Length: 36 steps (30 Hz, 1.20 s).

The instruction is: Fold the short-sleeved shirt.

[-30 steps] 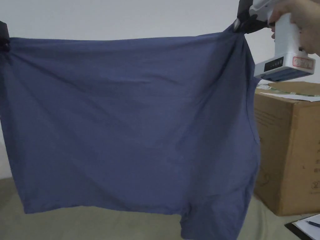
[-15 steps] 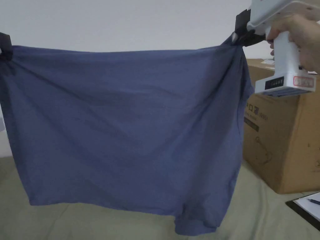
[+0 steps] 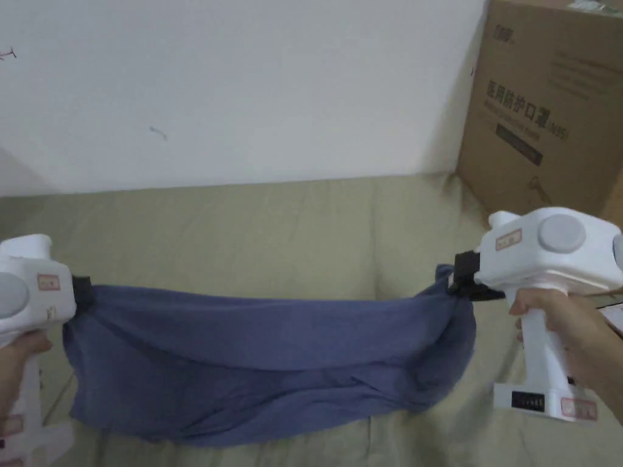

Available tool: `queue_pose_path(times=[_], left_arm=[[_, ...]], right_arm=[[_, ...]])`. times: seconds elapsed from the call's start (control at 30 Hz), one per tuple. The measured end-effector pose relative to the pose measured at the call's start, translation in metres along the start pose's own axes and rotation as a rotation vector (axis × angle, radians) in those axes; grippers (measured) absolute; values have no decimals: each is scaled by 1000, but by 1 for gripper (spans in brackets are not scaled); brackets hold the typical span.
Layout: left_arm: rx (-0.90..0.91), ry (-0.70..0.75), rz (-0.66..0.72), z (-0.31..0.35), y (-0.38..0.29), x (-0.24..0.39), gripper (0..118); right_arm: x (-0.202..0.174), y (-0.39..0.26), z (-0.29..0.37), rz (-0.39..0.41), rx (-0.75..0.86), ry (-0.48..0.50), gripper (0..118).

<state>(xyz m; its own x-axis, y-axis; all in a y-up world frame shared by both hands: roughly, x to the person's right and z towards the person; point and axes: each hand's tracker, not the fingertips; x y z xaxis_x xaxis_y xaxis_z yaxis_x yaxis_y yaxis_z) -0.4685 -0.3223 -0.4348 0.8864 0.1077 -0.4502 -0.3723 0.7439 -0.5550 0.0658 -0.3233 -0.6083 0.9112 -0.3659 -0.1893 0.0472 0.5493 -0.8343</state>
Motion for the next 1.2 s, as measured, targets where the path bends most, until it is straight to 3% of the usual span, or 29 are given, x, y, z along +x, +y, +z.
queue_pose_path(times=[0.13,0.27,0.37,0.43,0.53,0.67,0.77,0.9,1.2], left_arm=[[-44,7,1,11,-53,-16,3],[-38,-22,27,68,-94,-37,3],[-22,-32,35,119,-126,-50,3],[-26,-28,42,146,-149,-57,3],[-60,-38,38,177,-185,-65,3],[-92,-31,49,211,-234,-77,3],[-118,-34,43,229,-262,-89,3],[-116,-33,54,255,-287,-102,3],[-148,-14,27,256,-319,-100,4]], right_arm=[[19,-64,10,-1,-18,23,4],[33,-120,62,32,-21,36,4],[46,-163,106,-43,2,86,4],[51,-193,128,-50,9,105,4],[50,-239,153,-27,1,56,4],[62,-300,180,-135,9,81,4],[68,-335,198,-128,-5,63,4],[76,-371,221,-166,-20,72,4],[74,-396,216,-101,-26,21,4]])
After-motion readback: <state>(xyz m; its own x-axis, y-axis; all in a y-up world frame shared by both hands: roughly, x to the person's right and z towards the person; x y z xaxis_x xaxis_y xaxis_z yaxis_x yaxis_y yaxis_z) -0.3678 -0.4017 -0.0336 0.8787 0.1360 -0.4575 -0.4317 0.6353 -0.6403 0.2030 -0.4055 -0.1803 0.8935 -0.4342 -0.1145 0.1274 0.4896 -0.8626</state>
